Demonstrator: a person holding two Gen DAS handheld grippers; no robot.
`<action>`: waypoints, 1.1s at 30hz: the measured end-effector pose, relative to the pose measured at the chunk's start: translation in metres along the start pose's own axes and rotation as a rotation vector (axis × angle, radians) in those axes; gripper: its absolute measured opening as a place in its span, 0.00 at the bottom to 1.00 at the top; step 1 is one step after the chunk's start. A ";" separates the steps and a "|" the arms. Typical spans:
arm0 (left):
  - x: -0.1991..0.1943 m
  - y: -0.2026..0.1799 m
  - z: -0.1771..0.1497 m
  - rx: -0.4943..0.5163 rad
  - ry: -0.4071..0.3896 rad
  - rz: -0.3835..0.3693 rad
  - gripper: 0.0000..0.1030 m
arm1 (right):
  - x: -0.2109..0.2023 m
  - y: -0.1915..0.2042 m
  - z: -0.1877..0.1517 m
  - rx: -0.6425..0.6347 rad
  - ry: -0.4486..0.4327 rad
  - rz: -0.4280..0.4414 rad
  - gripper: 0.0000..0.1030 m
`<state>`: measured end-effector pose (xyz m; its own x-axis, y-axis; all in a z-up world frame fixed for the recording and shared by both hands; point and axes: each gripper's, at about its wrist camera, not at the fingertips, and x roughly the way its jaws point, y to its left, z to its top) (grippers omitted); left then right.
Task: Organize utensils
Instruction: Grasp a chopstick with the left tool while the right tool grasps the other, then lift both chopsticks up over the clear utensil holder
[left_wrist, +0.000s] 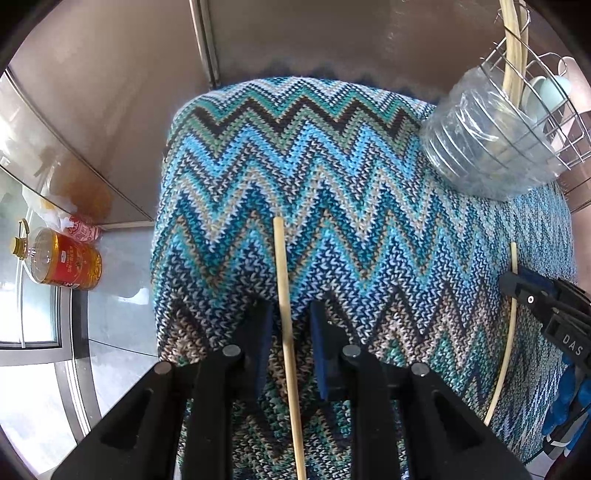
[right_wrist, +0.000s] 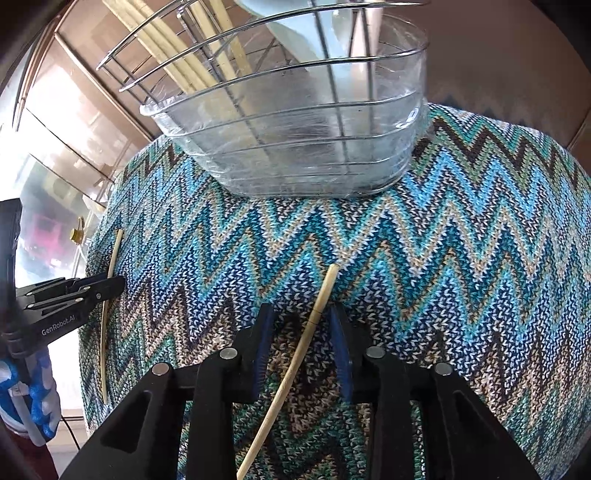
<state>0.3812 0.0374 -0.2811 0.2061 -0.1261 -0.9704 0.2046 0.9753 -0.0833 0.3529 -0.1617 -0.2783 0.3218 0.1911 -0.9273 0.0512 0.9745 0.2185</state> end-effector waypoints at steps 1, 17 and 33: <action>0.000 0.001 0.000 0.001 0.001 0.000 0.16 | -0.001 -0.003 -0.001 0.004 0.001 0.000 0.22; -0.027 -0.015 -0.019 -0.069 -0.075 0.024 0.04 | -0.062 -0.033 -0.032 0.007 -0.092 0.116 0.06; -0.138 -0.032 -0.089 -0.128 -0.387 -0.095 0.04 | -0.181 0.005 -0.106 -0.137 -0.407 0.152 0.05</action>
<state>0.2607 0.0393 -0.1651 0.5410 -0.2521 -0.8024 0.1247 0.9675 -0.2199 0.1942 -0.1792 -0.1418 0.6625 0.2984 -0.6871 -0.1424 0.9507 0.2757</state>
